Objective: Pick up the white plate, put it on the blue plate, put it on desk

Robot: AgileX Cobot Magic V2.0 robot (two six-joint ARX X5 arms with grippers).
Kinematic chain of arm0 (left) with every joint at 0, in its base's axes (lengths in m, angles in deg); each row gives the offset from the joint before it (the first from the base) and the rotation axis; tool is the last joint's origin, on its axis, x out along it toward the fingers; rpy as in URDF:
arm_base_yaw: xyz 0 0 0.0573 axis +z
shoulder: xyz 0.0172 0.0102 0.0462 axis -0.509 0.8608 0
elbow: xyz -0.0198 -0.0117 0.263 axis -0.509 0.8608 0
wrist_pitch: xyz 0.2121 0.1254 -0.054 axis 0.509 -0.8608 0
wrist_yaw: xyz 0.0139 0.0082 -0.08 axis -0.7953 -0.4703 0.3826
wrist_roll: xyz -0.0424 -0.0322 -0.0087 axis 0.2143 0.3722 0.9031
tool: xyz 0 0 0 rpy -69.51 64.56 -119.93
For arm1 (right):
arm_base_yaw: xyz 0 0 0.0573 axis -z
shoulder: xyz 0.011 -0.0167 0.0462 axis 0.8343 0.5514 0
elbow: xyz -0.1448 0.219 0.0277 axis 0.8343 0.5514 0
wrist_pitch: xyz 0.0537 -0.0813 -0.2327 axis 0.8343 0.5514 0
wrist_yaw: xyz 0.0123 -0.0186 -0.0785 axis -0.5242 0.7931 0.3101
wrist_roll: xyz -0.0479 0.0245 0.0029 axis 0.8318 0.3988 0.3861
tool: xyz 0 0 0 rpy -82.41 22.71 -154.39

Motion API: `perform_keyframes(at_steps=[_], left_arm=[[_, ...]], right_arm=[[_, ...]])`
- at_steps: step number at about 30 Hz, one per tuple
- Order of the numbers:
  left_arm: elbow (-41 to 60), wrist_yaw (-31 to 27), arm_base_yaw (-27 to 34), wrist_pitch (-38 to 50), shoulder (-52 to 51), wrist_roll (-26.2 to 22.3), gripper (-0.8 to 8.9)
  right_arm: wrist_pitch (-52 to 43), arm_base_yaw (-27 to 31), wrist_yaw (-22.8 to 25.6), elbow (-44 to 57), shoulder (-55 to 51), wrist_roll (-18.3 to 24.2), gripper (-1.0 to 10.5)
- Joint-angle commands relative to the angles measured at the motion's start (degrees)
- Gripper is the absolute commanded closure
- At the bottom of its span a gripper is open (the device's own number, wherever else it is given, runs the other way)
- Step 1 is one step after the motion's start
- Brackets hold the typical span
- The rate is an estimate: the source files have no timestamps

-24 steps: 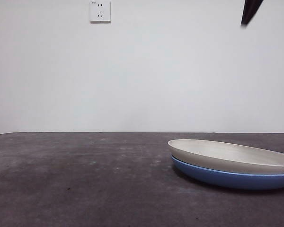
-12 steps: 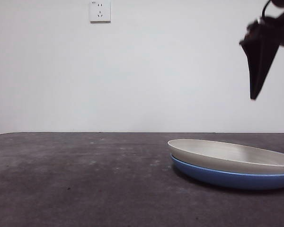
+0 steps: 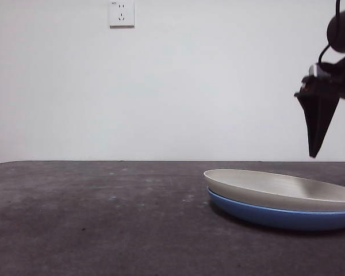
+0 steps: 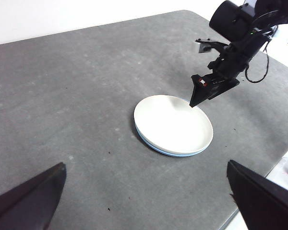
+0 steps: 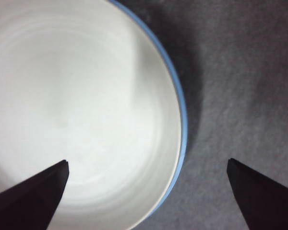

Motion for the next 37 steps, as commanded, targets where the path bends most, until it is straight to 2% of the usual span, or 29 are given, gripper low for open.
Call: perform_keyframes(at_steps=[1,8,14,19,27,31,35,37], left_arm=[[-0.59,-0.26,-0.48,0.46,0.2,0.35,1.87],[-0.57,-0.24,-0.48,0.44,0.2,0.39,1.87],[-0.59,-0.24,-0.48,0.44,0.2,1.62,1.87],[-0.57,-0.24,-0.48,0.46,0.2,1.64,1.87],[-0.57,-0.26,-0.48,0.44,0.2,1.62,1.87],[-0.57,-0.24,-0.48,0.46,0.2,1.62,1.87],[-0.57,-0.24,-0.48,0.46,0.2,1.62,1.87],[-0.57,-0.24,-0.48,0.44,0.2,1.62,1.87]], right_arm=[[-1.18,0.17,-0.46,-1.01,2.43,1.11,4.0],[-3.26,0.2,-0.7,-1.01,5.97,1.29,4.1],[-3.56,0.2,-1.97,-1.01,8.46,1.92,5.3],[-4.07,0.2,-3.1,-1.01,8.85,2.38,7.0],[-4.59,0.31,-2.95,-1.01,9.81,2.36,7.2],[-4.57,0.31,-2.93,-1.01,10.32,2.45,7.9],[-4.48,0.44,-2.47,-1.01,10.88,2.6,8.2],[-4.39,0.63,-2.54,-1.01,11.23,2.6,8.8]])
